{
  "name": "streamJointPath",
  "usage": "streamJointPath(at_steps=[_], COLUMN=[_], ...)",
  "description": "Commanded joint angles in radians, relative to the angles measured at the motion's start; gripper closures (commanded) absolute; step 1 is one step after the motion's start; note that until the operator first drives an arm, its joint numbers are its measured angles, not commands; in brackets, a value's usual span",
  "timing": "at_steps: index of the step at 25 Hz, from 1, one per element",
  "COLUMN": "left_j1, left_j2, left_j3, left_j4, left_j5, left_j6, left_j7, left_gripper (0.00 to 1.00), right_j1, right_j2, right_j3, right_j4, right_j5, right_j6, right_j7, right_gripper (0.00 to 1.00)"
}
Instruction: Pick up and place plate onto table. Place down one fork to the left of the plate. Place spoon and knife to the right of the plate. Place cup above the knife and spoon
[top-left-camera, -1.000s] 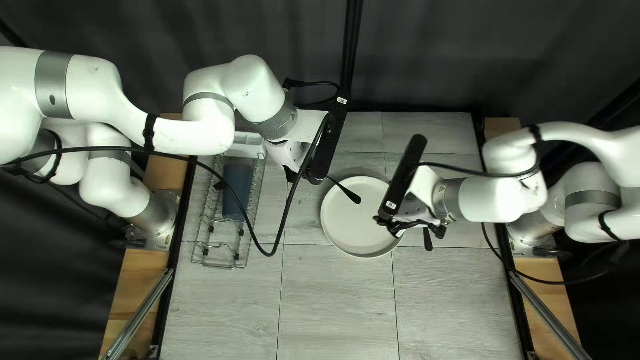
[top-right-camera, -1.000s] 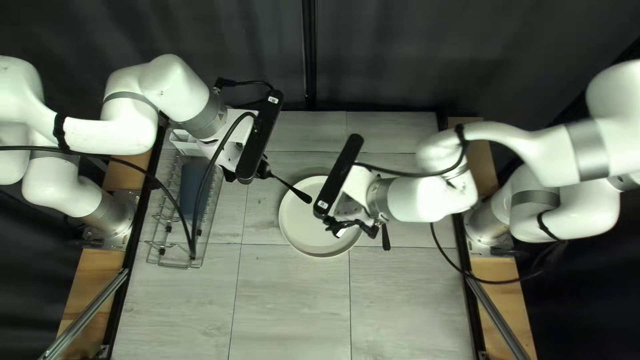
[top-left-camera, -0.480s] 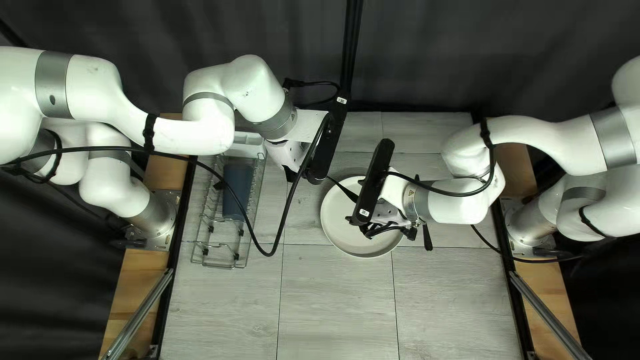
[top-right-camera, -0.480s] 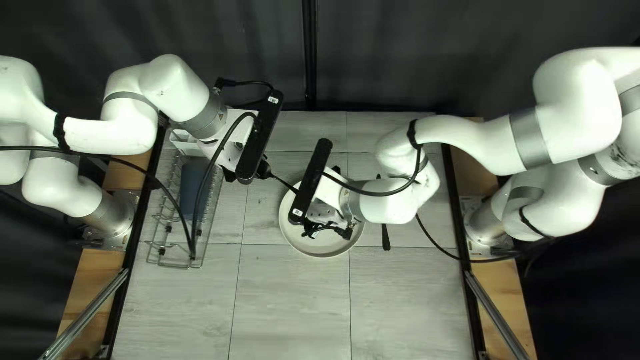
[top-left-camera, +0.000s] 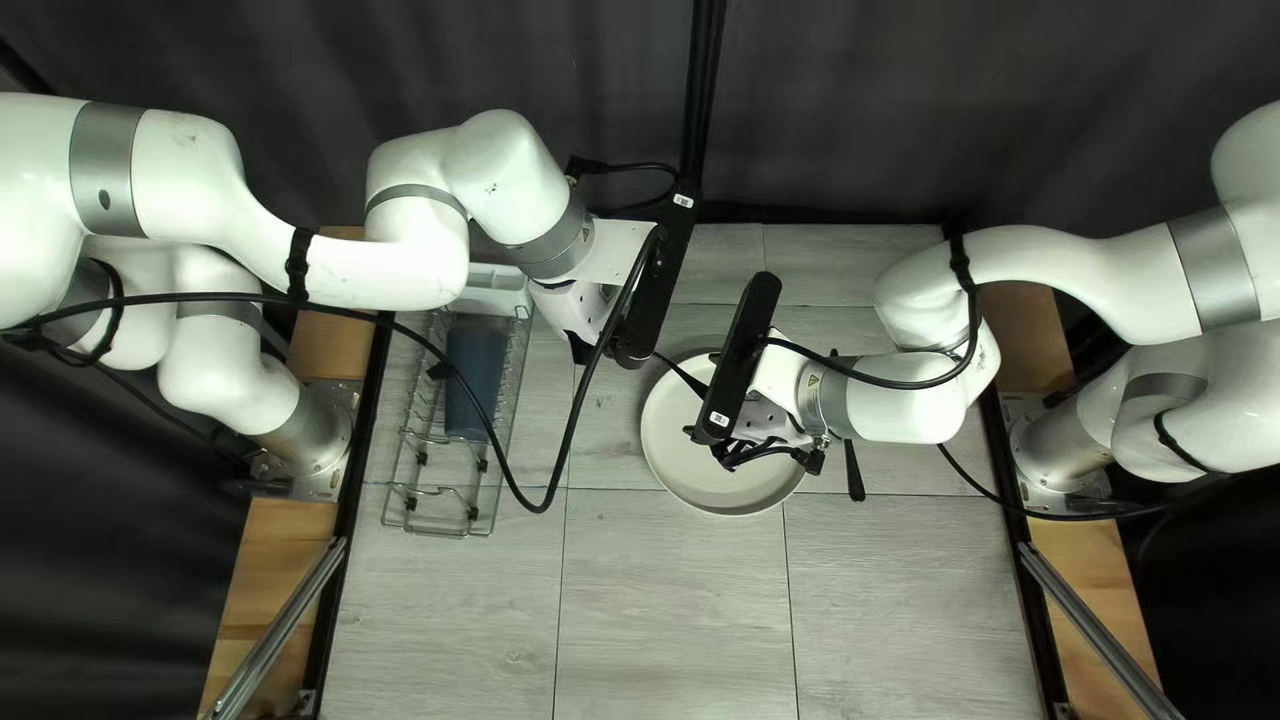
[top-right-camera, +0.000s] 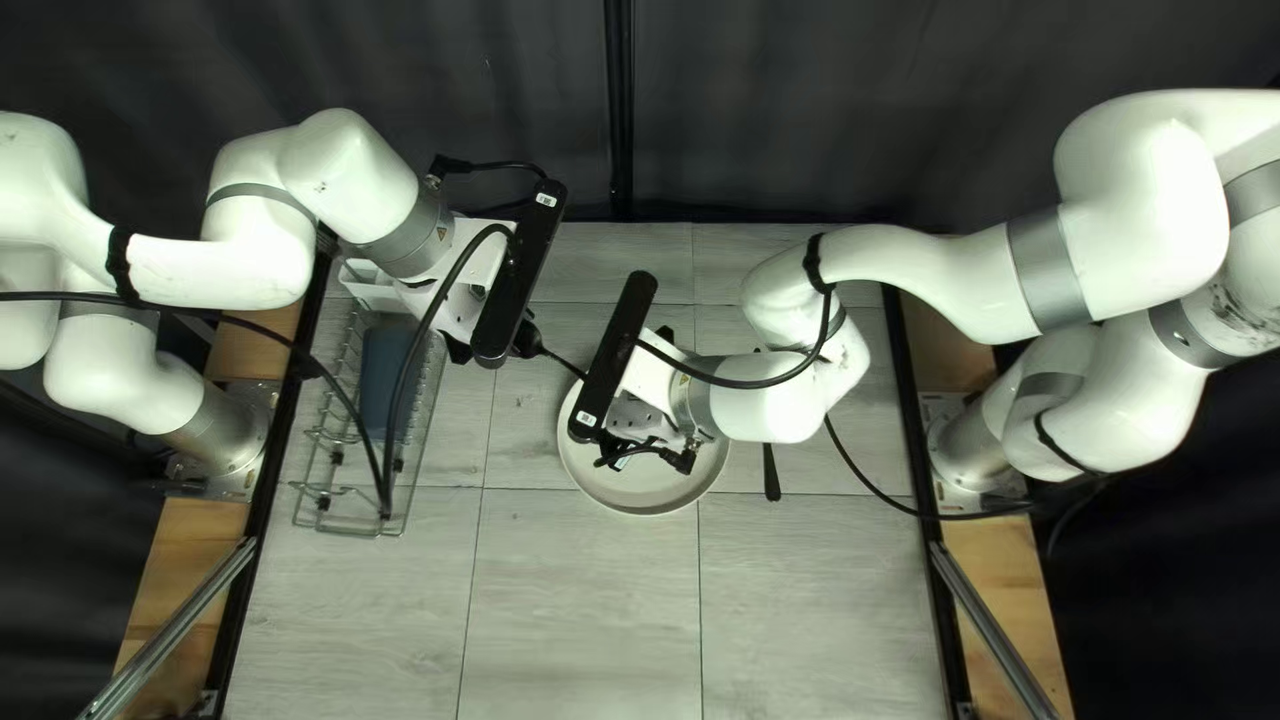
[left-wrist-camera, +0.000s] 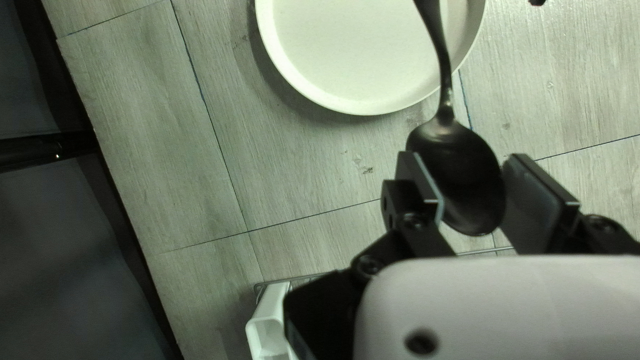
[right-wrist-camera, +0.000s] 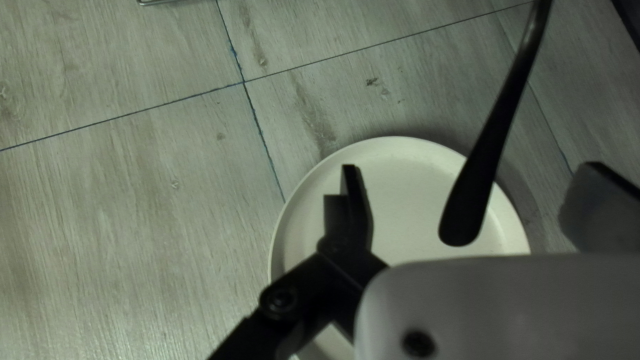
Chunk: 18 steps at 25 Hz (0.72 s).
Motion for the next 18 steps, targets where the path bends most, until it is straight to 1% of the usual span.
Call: streamJointPath(at_steps=[1,4,8,9,10,18], left_j1=[0.000,0.000,0.000,0.000,0.000,0.000], left_j2=[0.000,0.000,0.000,0.000,0.000,0.000], left_j3=[0.000,0.000,0.000,0.000,0.000,0.000], left_j4=[0.000,0.000,0.000,0.000,0.000,0.000], left_j5=[0.000,0.000,0.000,0.000,0.000,0.000], left_j6=[0.000,0.000,0.000,0.000,0.000,0.000], left_j7=[0.000,0.000,0.000,0.000,0.000,0.000], left_gripper=[1.00,1.00,1.00,1.00,1.00,1.00], right_j1=[-0.005,-0.009,-0.010,-0.010,-0.010,-0.010], right_j2=[0.025,0.046,0.052,0.052,0.052,0.052], right_j3=[0.001,-0.001,-0.002,-0.002,-0.002,-0.002], right_j4=[0.031,0.057,0.064,0.064,0.064,0.064], right_j5=[-0.006,-0.006,-0.007,-0.007,-0.007,-0.007], right_j6=[0.022,0.034,0.035,0.035,0.035,0.035], right_j7=[-0.006,-0.020,-0.022,-0.022,-0.022,-0.022], right_gripper=[0.00,0.00,0.00,0.26,1.00,1.00])
